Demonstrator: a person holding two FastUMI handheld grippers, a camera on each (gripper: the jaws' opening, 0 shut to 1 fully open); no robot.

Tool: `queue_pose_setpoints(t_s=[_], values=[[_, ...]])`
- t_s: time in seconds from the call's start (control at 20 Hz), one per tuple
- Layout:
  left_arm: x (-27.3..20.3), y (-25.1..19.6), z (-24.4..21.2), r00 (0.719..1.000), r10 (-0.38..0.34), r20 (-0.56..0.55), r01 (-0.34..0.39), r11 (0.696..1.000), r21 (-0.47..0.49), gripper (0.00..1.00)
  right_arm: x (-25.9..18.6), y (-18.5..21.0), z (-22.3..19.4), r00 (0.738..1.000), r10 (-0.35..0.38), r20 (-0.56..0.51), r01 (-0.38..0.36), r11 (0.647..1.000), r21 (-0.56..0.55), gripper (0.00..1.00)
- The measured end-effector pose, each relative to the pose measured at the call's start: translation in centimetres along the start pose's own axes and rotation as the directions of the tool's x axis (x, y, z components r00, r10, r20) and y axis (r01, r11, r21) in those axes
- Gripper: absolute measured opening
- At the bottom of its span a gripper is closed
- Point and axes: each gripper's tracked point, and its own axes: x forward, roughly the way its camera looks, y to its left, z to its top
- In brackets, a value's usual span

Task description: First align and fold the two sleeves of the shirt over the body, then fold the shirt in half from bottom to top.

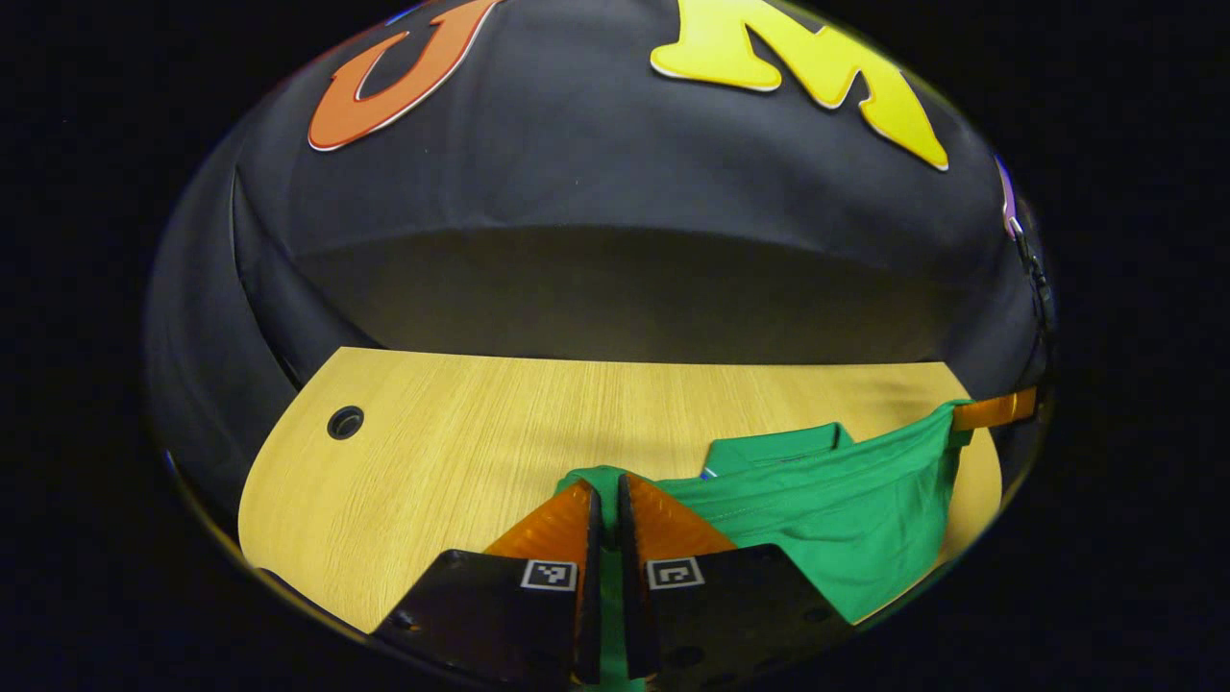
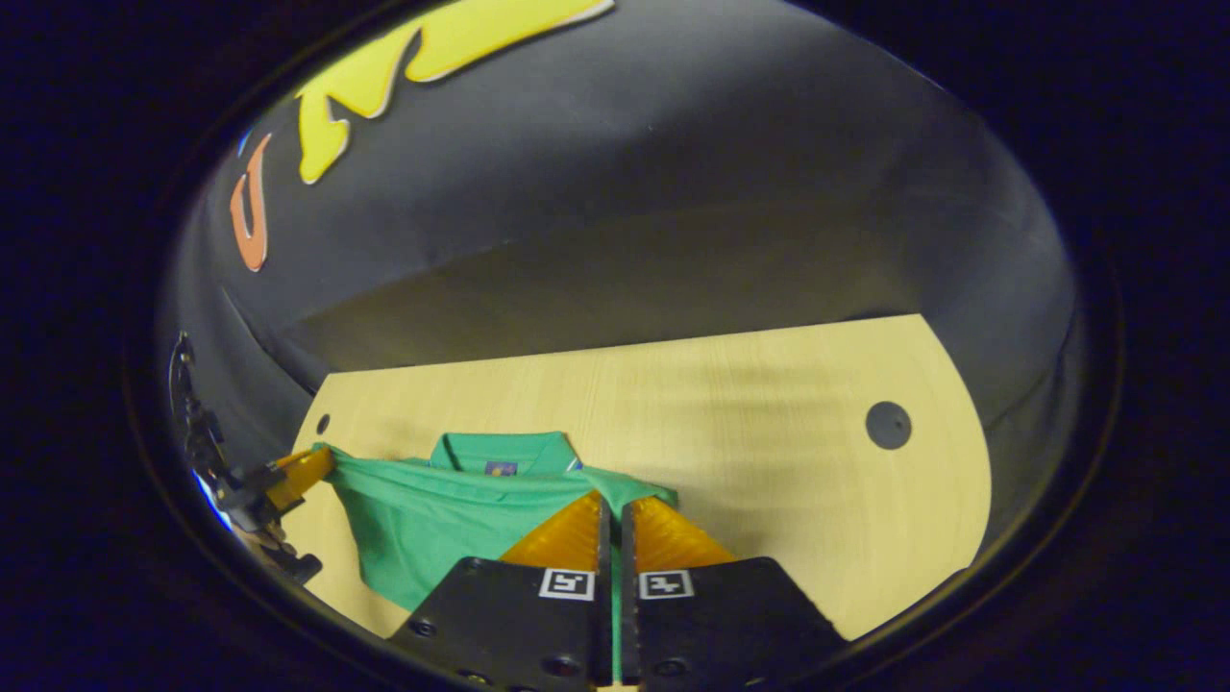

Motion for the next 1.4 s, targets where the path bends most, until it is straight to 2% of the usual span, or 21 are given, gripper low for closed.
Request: queue_pose_setpoints(t_s=[0.05,0.1,0.15,0.25,0.35,0.55,0.7,0.75,0.8,0.85,0.9,0.95,1.1,1.2,1.25,1.3,1.4], values=[[0.7,0.5,-0.4,1.000,0.022,-0.011,-0.022,1.000,0.012,0.17,1.3,0.0,-0.5,1.000,0.008,-0.011,-0.008,1.000,0.007,0.06],[1.2,0.4,-0.7,1.000,0.013,-0.022,-0.012,1.000,0.022,0.27,2.0,-0.1,-1.2,0.999,0.023,-0.031,-0.023,1.000,-0.006,0.22],[1.6,-0.4,-1.3,0.999,-0.015,-0.040,0.016,1.000,0.021,0.51,2.5,-0.7,-2.3,0.998,0.010,-0.067,-0.012,0.999,-0.036,0.46],[1.3,-0.4,-1.5,0.999,-0.007,-0.053,0.008,1.000,0.022,1.00,2.3,-1.4,-3.5,0.996,-0.032,-0.082,0.026,0.997,-0.076,0.95],[-0.6,-0.5,0.2,0.999,-0.036,-0.018,0.035,0.999,-0.009,0.99,-0.7,-1.0,-3.4,0.999,-0.034,-0.034,0.031,0.996,-0.089,0.96],[-5.4,-0.1,3.7,0.999,-0.025,0.041,0.023,0.998,0.053,0.99,-6.9,1.3,-1.9,0.997,-0.046,0.059,0.052,0.994,-0.101,0.96],[-11.4,-1.7,7.2,0.991,-0.073,0.114,0.063,0.994,0.092,0.99,-14.0,4.8,0.3,0.984,-0.043,0.172,0.064,0.991,-0.117,0.96],[-13.9,-1.7,8.5,0.987,-0.077,0.143,0.062,0.993,0.105,0.99,-16.9,6.1,1.1,0.976,-0.035,0.214,0.064,0.989,-0.131,0.92],[-15.9,-2.1,9.4,0.982,-0.088,0.165,0.071,0.991,0.109,0.99,-19.2,6.9,1.4,0.968,-0.033,0.247,0.071,0.986,-0.148,0.96],[-17.8,-2.3,10.1,0.977,-0.099,0.186,0.080,0.991,0.111,0.99,-21.3,7.9,1.8,0.959,-0.026,0.283,0.074,0.984,-0.162,0.96],[-21.4,-2.9,10.7,0.970,-0.106,0.220,0.084,0.990,0.110,0.99,-26.9,10.3,1.8,0.934,-0.003,0.357,0.079,0.977,-0.199,0.92],[-24.5,-3.2,11.5,0.961,-0.117,0.250,0.088,0.988,0.124,0.99,-29.3,11.0,1.3,0.919,0.001,0.395,0.093,0.971,-0.219,0.95],[-30.7,-3.4,11.6,0.938,-0.147,0.315,0.121,0.988,0.099,0.99,-34.5,13.0,-1.3,0.897,0.014,0.441,0.109,0.962,-0.251,0.96],[-33.1,-3.3,11.4,0.929,-0.150,0.339,0.125,0.988,0.094,0.99,-36.7,13.9,-2.5,0.889,0.031,0.457,0.103,0.959,-0.265,0.96],[-35.4,-3.5,11.0,0.922,-0.152,0.357,0.128,0.988,0.090,0.99,-38.3,14.0,-3.1,0.880,0.036,0.473,0.122,0.947,-0.298,0.96],[-36.6,-3.6,10.8,0.919,-0.148,0.366,0.125,0.988,0.086,0.99,-39.5,13.6,-3.2,0.870,0.023,0.493,0.149,0.940,-0.307,0.96],[-38.7,-3.7,10.0,0.917,-0.139,0.374,0.118,0.990,0.078,0.99,-41.7,14.4,-4.0,0.851,0.033,0.525,0.150,0.941,-0.303,0.96]])
